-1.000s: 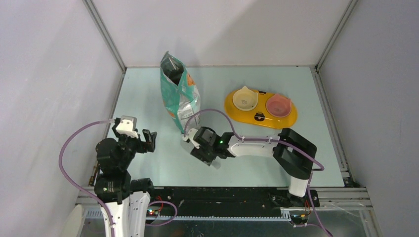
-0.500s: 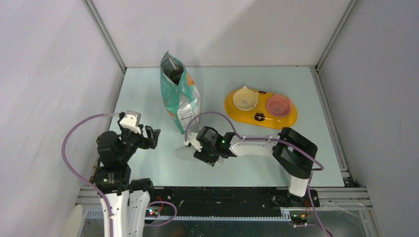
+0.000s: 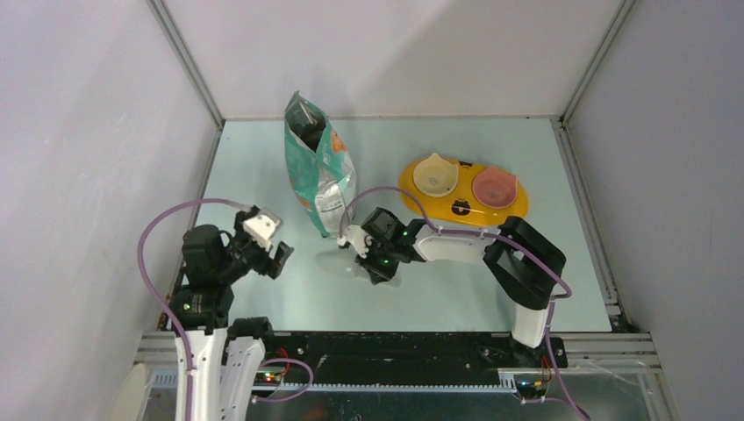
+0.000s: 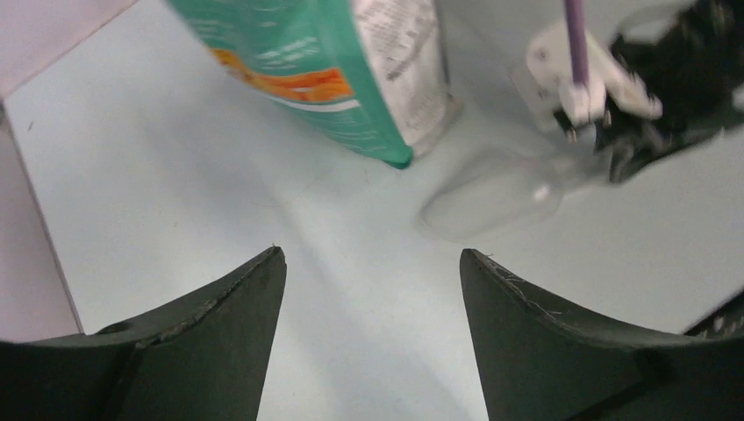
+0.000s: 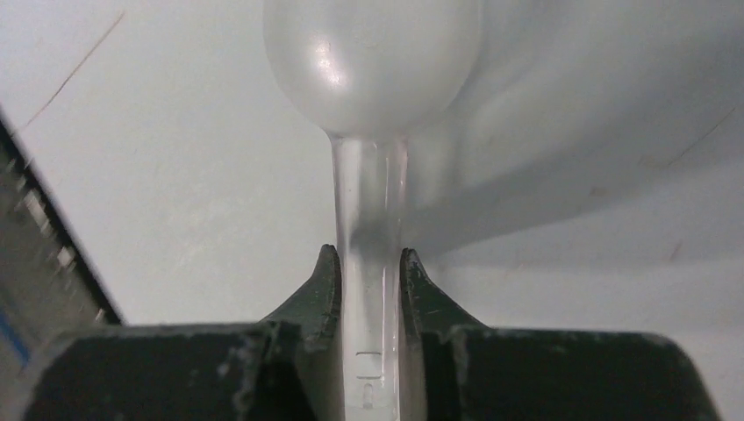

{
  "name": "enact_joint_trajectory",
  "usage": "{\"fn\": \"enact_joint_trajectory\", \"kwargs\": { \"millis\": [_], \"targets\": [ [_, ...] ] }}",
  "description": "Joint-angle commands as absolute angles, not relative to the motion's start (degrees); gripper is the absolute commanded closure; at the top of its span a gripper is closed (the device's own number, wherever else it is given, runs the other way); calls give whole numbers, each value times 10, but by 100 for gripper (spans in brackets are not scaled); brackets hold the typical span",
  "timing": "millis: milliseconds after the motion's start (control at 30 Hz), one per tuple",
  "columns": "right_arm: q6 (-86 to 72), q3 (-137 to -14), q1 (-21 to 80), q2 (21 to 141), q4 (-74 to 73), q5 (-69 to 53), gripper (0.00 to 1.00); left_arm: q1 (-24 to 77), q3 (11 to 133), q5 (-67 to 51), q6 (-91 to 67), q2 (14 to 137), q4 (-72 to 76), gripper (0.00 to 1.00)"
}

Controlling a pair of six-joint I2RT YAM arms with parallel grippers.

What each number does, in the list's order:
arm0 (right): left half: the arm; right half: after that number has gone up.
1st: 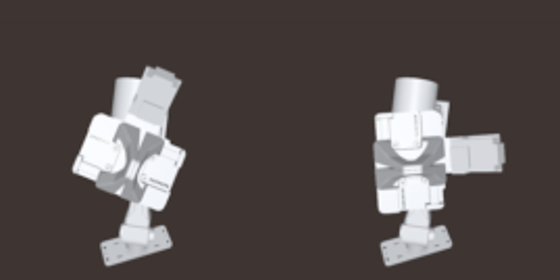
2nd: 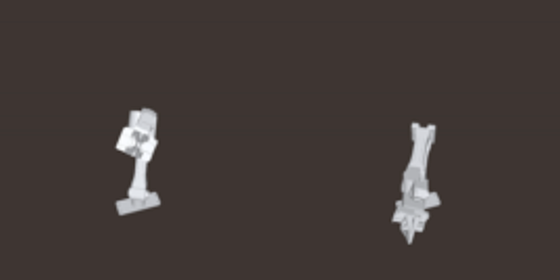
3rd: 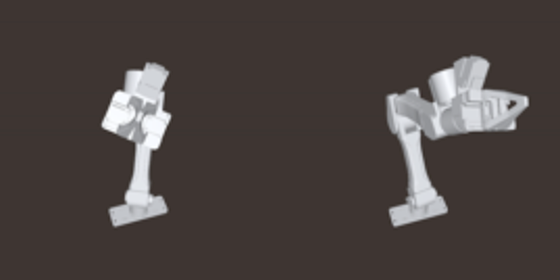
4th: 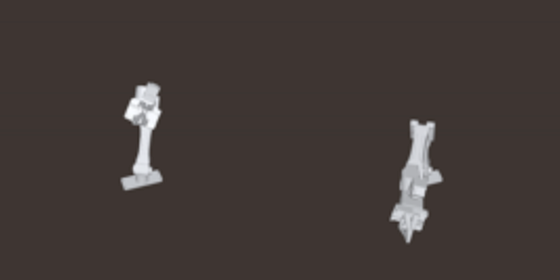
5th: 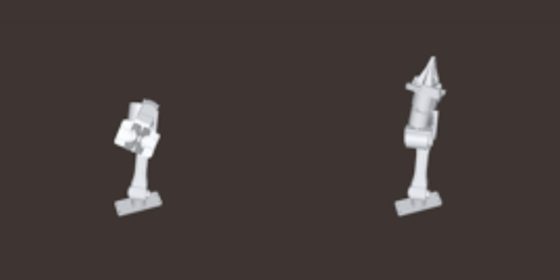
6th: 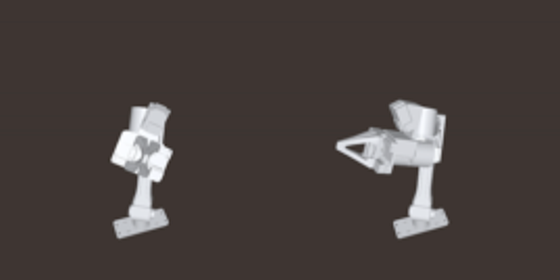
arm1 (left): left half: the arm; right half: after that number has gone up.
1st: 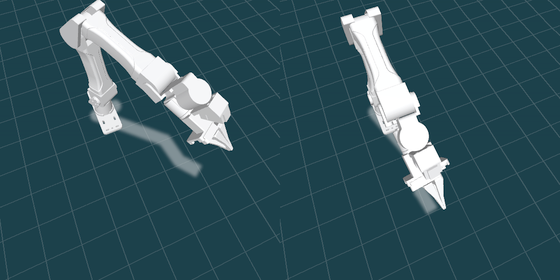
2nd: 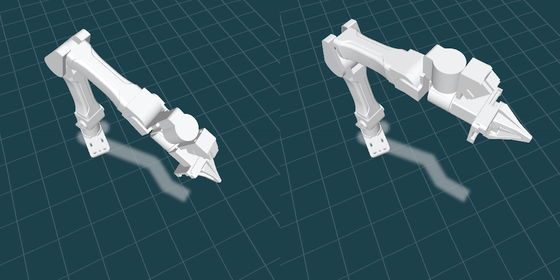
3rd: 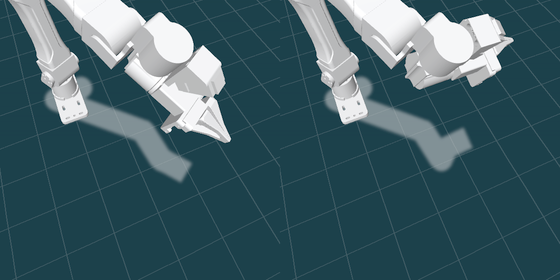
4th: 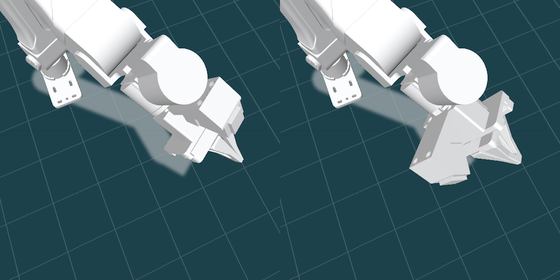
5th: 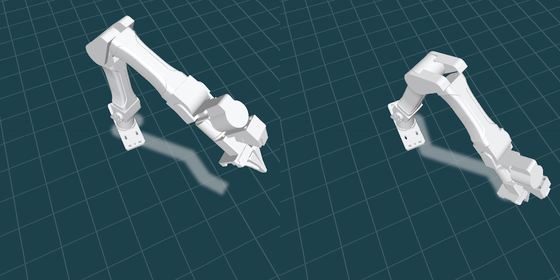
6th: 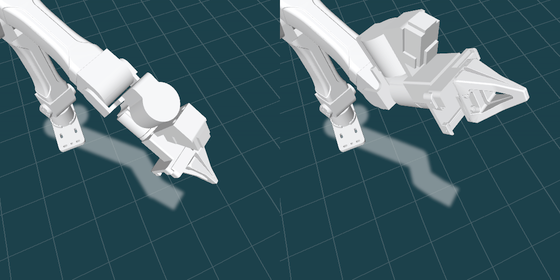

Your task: Serve the pet food

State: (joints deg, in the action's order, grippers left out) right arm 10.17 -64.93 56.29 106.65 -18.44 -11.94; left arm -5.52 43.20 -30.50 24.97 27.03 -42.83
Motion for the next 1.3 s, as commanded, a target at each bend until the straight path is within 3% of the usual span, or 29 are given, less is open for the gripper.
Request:
{"fn": "enact_joint_trajectory", "kwargs": {
  "millis": [0, 133, 267, 500, 600, 767, 867, 1033, 1100, 1267],
  "targets": [
    [124, -637, 489, 984, -242, -312, 100, 4, 436, -358, 430, 273, -487, 20],
    [156, -672, 425, 941, -342, -452, 100, 124, 414, -312, 493, 273, -429, 20],
    [134, -698, 381, 984, -410, -598, 100, 275, 403, -249, 588, 274, -373, 20],
    [136, -748, 351, 1026, -469, -677, 100, 424, 309, -169, 737, 289, -169, 20],
    [138, -757, 349, 1016, -480, -672, 100, 460, 233, -170, 808, 268, -41, 22],
    [144, -758, 347, 1006, -496, -682, 100, 470, 223, -187, 830, 303, -23, 24],
    [148, -758, 349, 1004, -500, -670, 100, 481, 193, -165, 835, 327, 87, 24],
    [142, -755, 349, 1011, -494, -687, 100, 493, 183, -130, 876, 370, 137, 26],
    [139, -755, 349, 1014, -491, -687, 100, 494, 183, -124, 875, 375, 148, 30],
    [135, -756, 356, 1016, -487, -693, 100, 497, 180, -134, 881, 376, 142, 54]
  ]
}}
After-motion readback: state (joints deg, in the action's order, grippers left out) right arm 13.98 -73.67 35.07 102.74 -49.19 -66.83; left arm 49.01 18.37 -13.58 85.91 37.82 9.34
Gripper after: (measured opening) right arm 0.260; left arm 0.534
